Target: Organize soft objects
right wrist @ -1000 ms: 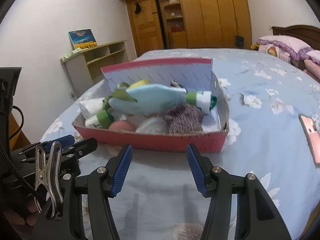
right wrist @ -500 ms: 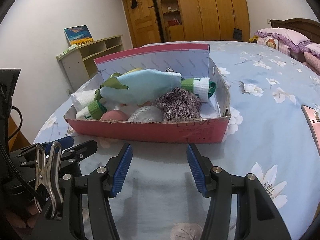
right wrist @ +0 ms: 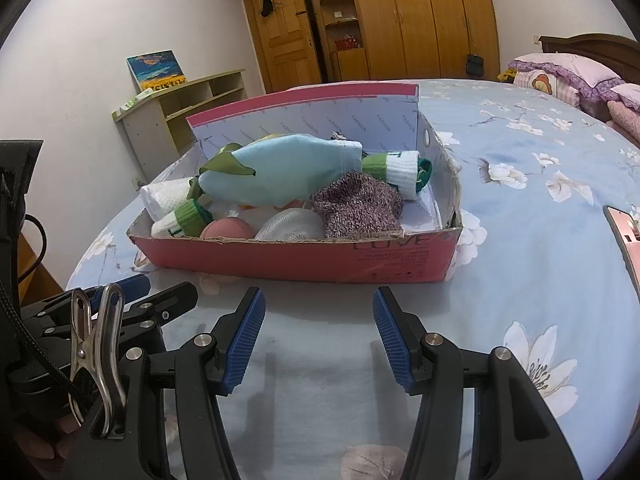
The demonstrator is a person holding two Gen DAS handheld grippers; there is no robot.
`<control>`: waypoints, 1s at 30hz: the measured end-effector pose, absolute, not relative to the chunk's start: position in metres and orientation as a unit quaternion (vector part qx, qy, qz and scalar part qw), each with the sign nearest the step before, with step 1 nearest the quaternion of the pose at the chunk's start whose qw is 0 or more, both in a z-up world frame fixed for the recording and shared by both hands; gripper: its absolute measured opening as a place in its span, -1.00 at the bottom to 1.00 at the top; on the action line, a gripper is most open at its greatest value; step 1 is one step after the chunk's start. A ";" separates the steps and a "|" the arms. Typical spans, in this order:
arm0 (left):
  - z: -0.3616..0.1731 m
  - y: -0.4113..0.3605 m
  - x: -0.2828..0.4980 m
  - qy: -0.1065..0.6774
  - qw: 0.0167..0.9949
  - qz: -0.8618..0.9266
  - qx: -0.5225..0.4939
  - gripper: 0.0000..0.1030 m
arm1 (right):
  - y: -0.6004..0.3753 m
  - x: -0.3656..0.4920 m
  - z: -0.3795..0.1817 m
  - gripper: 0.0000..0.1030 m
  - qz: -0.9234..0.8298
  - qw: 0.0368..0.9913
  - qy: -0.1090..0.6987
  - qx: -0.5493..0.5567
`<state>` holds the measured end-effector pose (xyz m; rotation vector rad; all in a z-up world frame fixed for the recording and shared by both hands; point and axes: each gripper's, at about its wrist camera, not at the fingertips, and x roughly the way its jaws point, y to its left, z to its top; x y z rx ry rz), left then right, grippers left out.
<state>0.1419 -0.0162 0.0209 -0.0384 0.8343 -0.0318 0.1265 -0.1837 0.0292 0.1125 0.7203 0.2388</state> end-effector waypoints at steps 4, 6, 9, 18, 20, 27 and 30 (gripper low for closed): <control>0.021 -0.016 0.142 0.406 0.913 -0.015 -0.019 0.14 | -0.184 0.127 0.029 0.12 0.116 0.927 0.351 0.055; 0.021 -0.015 0.142 0.407 0.913 -0.014 -0.020 0.14 | -0.184 0.126 0.029 0.12 0.116 0.927 0.351 0.055; 0.021 -0.015 0.142 0.406 0.913 -0.013 -0.019 0.14 | -0.184 0.126 0.029 0.12 0.116 0.927 0.351 0.055; 0.020 -0.014 0.144 0.412 0.911 -0.005 -0.022 0.14 | -0.183 0.127 0.029 0.12 0.116 0.927 0.351 0.055; 0.020 -0.014 0.144 0.411 0.911 -0.006 -0.021 0.14 | -0.183 0.127 0.029 0.12 0.116 0.927 0.351 0.055; 0.021 -0.016 0.143 0.410 0.912 -0.011 -0.018 0.14 | -0.182 0.126 0.031 0.12 0.118 0.928 0.351 0.054; 0.021 -0.016 0.143 0.410 0.912 -0.011 -0.018 0.14 | -0.182 0.126 0.031 0.12 0.117 0.928 0.350 0.054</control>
